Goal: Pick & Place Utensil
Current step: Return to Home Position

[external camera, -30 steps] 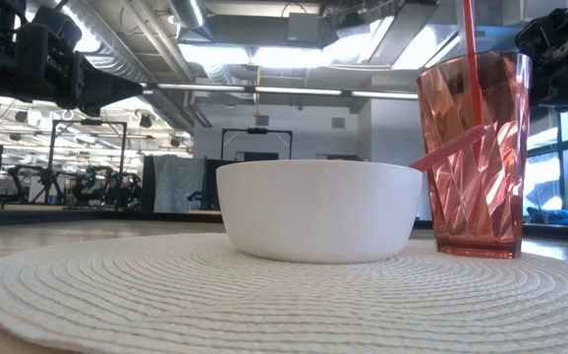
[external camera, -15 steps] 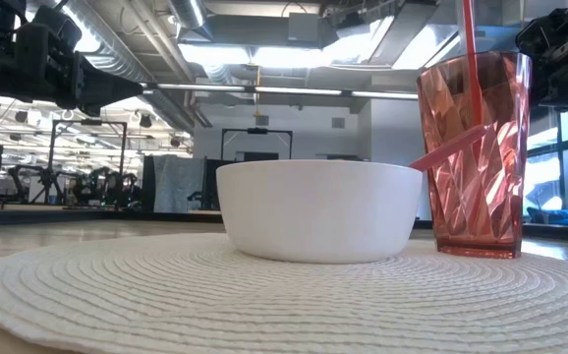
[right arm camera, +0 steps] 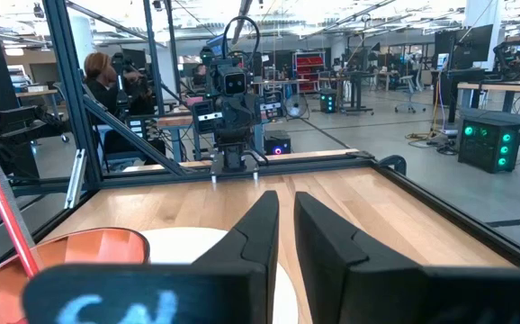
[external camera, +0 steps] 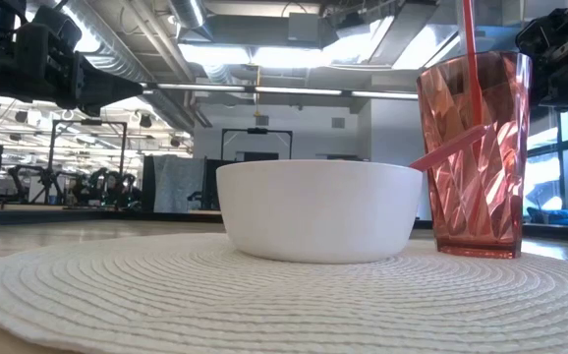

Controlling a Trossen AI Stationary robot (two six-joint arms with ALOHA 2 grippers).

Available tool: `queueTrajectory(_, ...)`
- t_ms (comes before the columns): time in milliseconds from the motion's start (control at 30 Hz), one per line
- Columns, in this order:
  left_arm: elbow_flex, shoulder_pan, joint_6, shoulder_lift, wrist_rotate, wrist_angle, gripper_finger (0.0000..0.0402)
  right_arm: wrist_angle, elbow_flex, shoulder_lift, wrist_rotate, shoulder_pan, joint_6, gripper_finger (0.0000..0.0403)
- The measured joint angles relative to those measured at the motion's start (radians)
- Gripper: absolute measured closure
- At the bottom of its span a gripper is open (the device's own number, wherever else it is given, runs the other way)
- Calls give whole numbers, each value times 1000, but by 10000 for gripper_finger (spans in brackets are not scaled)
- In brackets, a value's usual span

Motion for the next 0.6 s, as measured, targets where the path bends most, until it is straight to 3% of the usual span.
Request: queueTrajectory(600, 0, 0, 0, 0, 0, 0, 395, 0, 0, 0, 0, 0, 0, 361)
